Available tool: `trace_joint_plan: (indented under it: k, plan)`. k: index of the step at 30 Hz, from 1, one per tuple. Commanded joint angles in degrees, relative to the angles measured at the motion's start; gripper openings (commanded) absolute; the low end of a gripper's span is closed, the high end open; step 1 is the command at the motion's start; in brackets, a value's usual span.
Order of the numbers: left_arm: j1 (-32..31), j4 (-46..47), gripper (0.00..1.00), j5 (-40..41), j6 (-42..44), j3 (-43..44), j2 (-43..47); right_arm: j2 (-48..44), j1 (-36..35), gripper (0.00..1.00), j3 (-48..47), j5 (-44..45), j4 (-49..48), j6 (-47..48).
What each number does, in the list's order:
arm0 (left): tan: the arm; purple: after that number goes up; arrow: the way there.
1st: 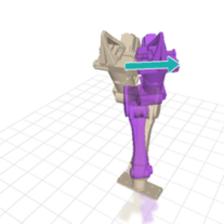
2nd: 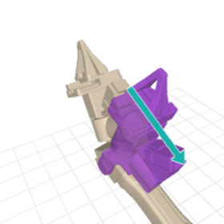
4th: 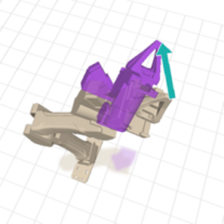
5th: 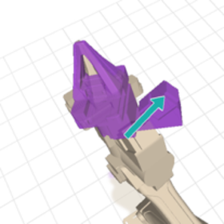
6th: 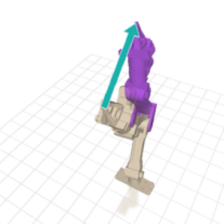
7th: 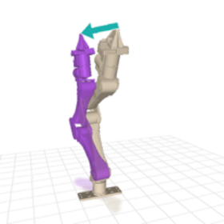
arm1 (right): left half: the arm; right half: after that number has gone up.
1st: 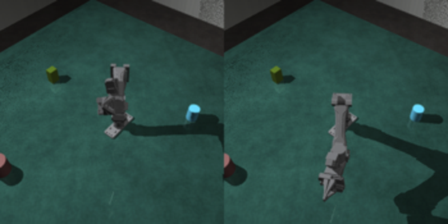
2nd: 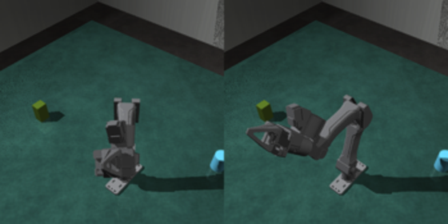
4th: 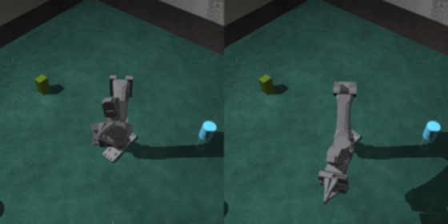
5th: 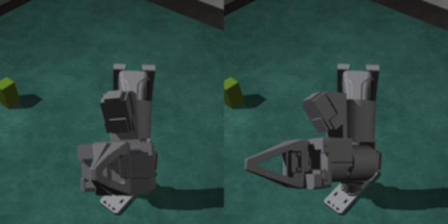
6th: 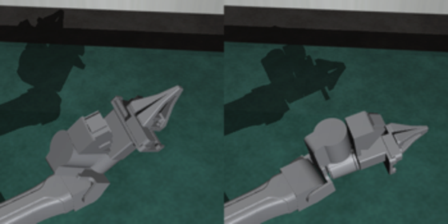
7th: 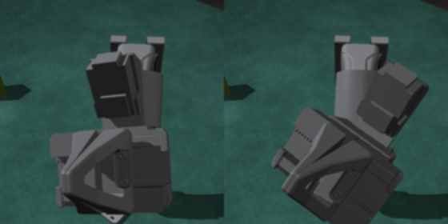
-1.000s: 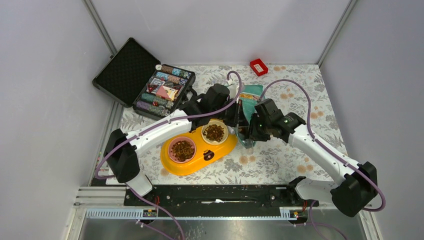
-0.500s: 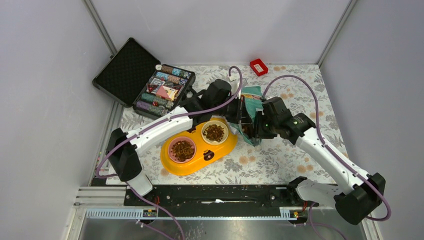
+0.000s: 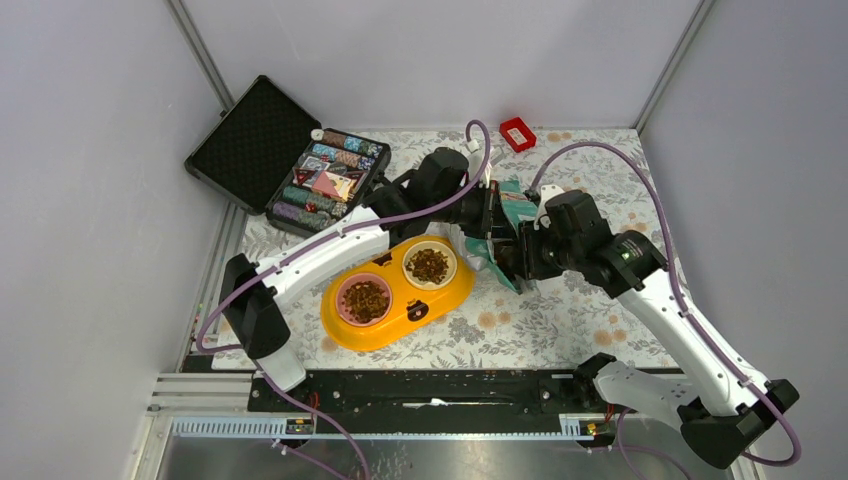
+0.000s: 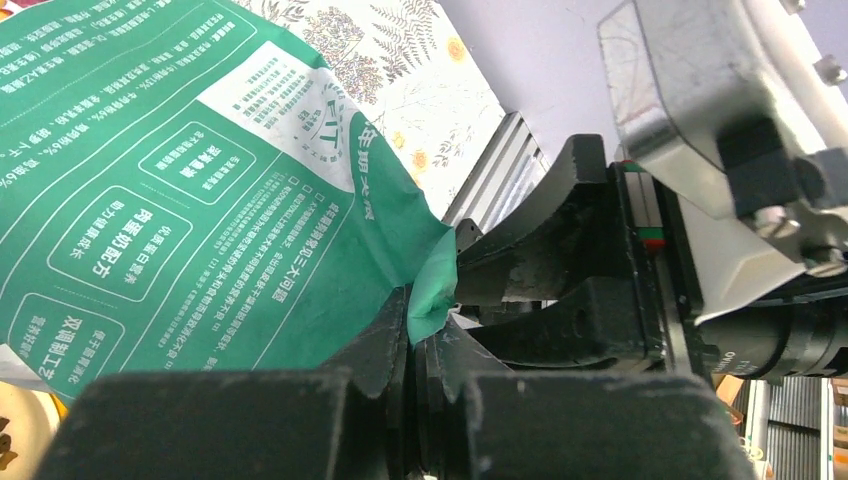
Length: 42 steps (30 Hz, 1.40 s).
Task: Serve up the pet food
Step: Collect the pet food from the pet food bag.
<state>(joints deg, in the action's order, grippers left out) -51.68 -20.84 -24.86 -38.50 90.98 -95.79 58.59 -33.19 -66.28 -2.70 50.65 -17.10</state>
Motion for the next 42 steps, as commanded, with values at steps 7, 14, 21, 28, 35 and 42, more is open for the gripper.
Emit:
trace_joint_plan:
  k: [7, 14, 21, 28, 35, 42]
  plan:
    - [-0.4, 7.2, 0.00, -8.4, -2.8, 6.5, 3.3, -1.7, -1.5, 0.00, -7.7, -2.3, 4.9, 4.7]
    - [0.6, 7.2, 0.00, -9.0, -3.1, 7.2, 2.7, -5.1, -2.5, 0.00, -8.6, -2.5, 11.0, 7.2]
    - [1.4, 7.3, 0.00, -9.8, -4.2, 9.4, 0.9, -7.4, -3.4, 0.00, -8.6, -3.6, 16.3, 8.5]
    - [2.1, 6.0, 0.00, -10.0, -4.2, 12.2, 0.4, -8.0, -3.9, 0.00, -8.9, -3.2, 20.3, 9.2]
    - [2.6, 5.7, 0.00, -10.3, -4.3, 13.3, 0.6, -8.6, -4.2, 0.00, -9.9, -2.5, 22.5, 9.1]
    - [2.9, 5.0, 0.00, -10.5, -4.1, 15.1, -0.5, -6.9, -5.4, 0.00, -13.9, -3.5, 25.0, 9.6]
